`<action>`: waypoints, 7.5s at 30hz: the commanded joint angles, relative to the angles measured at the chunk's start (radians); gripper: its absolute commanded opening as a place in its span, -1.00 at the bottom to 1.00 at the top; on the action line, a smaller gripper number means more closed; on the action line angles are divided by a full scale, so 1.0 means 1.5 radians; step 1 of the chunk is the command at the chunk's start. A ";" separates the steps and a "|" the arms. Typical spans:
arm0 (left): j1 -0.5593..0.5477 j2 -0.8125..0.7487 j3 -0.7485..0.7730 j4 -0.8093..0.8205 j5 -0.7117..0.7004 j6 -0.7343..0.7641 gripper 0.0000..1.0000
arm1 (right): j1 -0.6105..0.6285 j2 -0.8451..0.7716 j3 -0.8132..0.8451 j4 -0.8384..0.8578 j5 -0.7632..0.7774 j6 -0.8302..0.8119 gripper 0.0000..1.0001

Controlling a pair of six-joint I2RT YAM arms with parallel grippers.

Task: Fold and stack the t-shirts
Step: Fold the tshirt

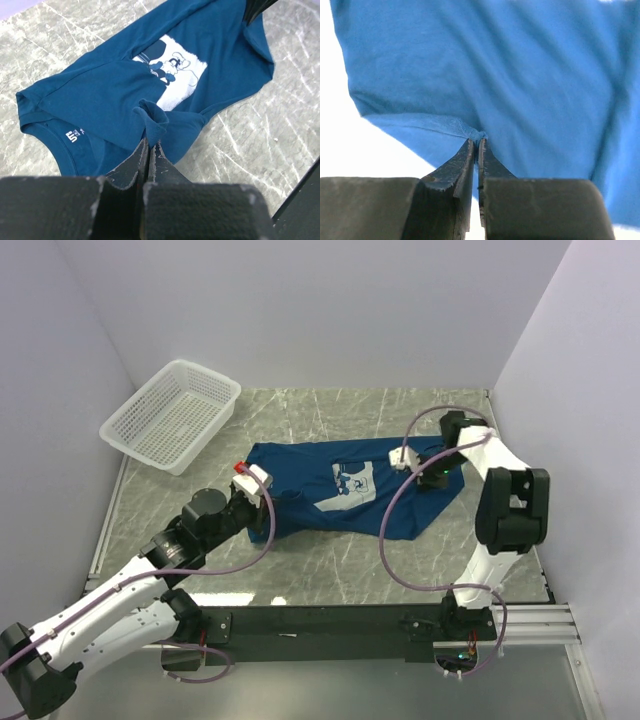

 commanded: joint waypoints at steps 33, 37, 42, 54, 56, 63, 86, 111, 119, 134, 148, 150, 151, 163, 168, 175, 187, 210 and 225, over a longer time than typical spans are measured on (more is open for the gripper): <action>0.013 -0.083 0.047 -0.195 -0.137 -0.338 -0.99 | -0.396 -0.220 -0.191 0.149 -0.218 0.453 -1.00; 0.020 -0.072 0.046 -0.197 -0.133 -0.342 -0.99 | -0.396 -0.188 -0.175 0.168 -0.202 0.479 -1.00; 0.036 -0.061 0.047 -0.196 -0.145 -0.341 -0.99 | -0.396 -0.157 -0.155 0.186 -0.176 0.519 -1.00; 0.063 -0.021 0.057 -0.120 0.009 -0.222 -0.99 | -0.398 -0.112 -0.111 0.141 -0.179 0.490 -1.00; 0.063 0.000 0.071 -0.120 0.029 -0.196 -0.99 | -0.398 -0.115 -0.112 0.122 -0.186 0.463 -1.00; 0.063 0.093 0.115 -0.134 0.113 -0.115 -0.99 | -0.423 -0.126 -0.101 0.093 -0.193 0.444 -1.00; 0.094 0.227 0.213 -0.137 0.112 -0.018 -0.99 | -0.423 -0.039 -0.040 0.071 -0.171 0.443 -1.00; 0.196 0.328 0.279 -0.107 0.142 0.026 -0.99 | -0.326 0.023 0.020 0.159 -0.122 0.568 -1.00; 0.209 0.367 0.311 -0.108 0.147 0.042 -0.99 | -0.326 0.024 0.017 0.174 -0.120 0.581 -1.00; 0.232 0.407 0.363 -0.116 0.155 0.080 -0.99 | -0.342 0.032 0.004 0.195 -0.129 0.590 -1.00; 0.242 0.461 0.415 -0.120 0.166 0.088 -0.99 | -0.317 0.065 0.045 0.216 -0.125 0.629 -1.00; 0.244 0.472 0.426 -0.122 0.168 0.089 -0.99 | -0.312 0.068 0.048 0.222 -0.122 0.637 -1.00; 0.244 0.475 0.429 -0.123 0.171 0.090 -0.99 | -0.312 0.071 0.051 0.223 -0.121 0.640 -1.00; 0.251 0.512 0.470 -0.131 0.180 0.094 -0.99 | -0.307 0.089 0.056 0.250 -0.105 0.669 -1.00; 0.252 0.518 0.478 -0.133 0.181 0.097 -0.99 | -0.307 0.093 0.056 0.260 -0.099 0.676 -1.00; 0.252 0.534 0.498 -0.138 0.183 0.099 -0.99 | -0.306 0.099 0.060 0.270 -0.091 0.684 -1.00; 0.253 0.576 0.528 -0.151 0.183 0.105 -0.99 | -0.307 0.108 0.061 0.276 -0.086 0.689 -1.00; 0.253 0.653 0.619 -0.170 0.200 0.109 -0.99 | -0.307 0.112 0.051 0.292 -0.075 0.698 -1.00; 0.253 0.697 0.672 -0.176 0.210 0.108 -0.99 | -0.307 0.112 0.039 0.304 -0.074 0.701 -1.00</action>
